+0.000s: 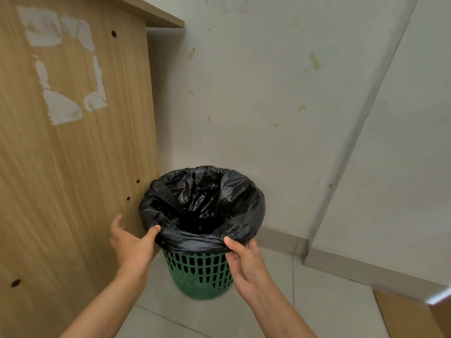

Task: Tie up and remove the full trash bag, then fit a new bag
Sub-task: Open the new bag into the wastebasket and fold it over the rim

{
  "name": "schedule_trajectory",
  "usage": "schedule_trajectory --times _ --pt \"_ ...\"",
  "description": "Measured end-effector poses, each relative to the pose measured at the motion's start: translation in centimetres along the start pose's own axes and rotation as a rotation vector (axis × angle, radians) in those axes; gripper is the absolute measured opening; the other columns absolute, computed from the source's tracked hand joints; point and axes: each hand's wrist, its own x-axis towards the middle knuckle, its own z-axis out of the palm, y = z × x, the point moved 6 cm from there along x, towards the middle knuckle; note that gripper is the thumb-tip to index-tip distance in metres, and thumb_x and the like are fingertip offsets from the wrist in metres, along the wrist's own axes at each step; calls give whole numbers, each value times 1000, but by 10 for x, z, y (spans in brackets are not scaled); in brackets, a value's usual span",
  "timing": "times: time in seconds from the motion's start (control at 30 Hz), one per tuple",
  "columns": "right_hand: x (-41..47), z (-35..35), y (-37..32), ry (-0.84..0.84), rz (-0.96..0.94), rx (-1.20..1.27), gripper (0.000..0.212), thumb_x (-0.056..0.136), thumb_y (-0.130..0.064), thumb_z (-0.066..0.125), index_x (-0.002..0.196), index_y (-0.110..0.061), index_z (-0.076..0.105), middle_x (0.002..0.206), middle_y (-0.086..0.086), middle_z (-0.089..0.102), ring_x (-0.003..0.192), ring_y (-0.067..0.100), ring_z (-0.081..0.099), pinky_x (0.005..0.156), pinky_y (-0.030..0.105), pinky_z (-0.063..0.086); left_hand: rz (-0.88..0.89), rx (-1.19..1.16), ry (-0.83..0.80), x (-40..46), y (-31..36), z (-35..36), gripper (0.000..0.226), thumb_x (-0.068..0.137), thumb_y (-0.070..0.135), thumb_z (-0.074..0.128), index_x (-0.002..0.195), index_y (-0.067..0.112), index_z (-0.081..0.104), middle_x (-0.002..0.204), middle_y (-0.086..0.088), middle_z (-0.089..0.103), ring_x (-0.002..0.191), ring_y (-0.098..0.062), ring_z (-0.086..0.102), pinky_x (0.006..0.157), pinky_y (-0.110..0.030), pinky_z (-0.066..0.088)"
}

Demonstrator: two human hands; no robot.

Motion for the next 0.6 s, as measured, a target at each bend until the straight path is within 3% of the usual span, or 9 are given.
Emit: schedule_trajectory --times 0.07,0.13,0.23,0.3,0.37,0.47,0.6 --pt "-1 2 5 9 -24 6 47 80 16 60 122 -4 53 115 18 69 100 27 68 74 30 58 493 296 57 -29 38 9 74 86 19 65 148 23 25 156 -1 18 143 -22 22 116 -45 21" --pt "-1 2 6 21 -55 0 48 79 15 61 123 -3 53 113 18 70 102 28 67 83 33 54 815 461 -125 -58 57 45 64 91 30 56 148 23 28 158 5 15 147 -15 10 118 -39 15" --pt "-1 2 7 20 -94 -28 44 85 14 56 125 -1 52 112 17 70 102 25 66 82 30 54 794 793 -522 -70 47 108 71 95 56 34 153 21 12 161 0 9 148 -17 -1 120 -35 6" --pt "-1 1 7 17 -96 -41 41 88 12 52 127 -4 51 110 17 69 96 22 68 71 25 58 668 1014 -768 -71 35 138 72 95 60 25 153 21 10 159 -6 18 147 -24 14 118 -40 17" --pt "-3 -3 2 16 -92 -60 41 89 13 49 126 -6 49 109 17 69 94 21 67 65 22 59 637 1042 -952 -77 30 152 60 97 56 23 149 26 25 148 -7 42 136 -28 40 108 -43 35" --pt "-4 -11 -7 -18 -43 -117 42 87 17 47 123 -4 52 111 20 68 98 26 65 76 28 58 772 1031 -957 -80 30 152 44 98 47 25 131 25 45 118 -7 65 109 -30 59 92 -45 46" --pt "-7 -25 -16 -41 75 -164 43 82 13 41 120 3 59 108 22 66 97 29 60 86 42 53 1018 1019 -847 -81 32 148 37 99 47 25 121 27 45 96 -1 67 86 -26 63 77 -43 51"
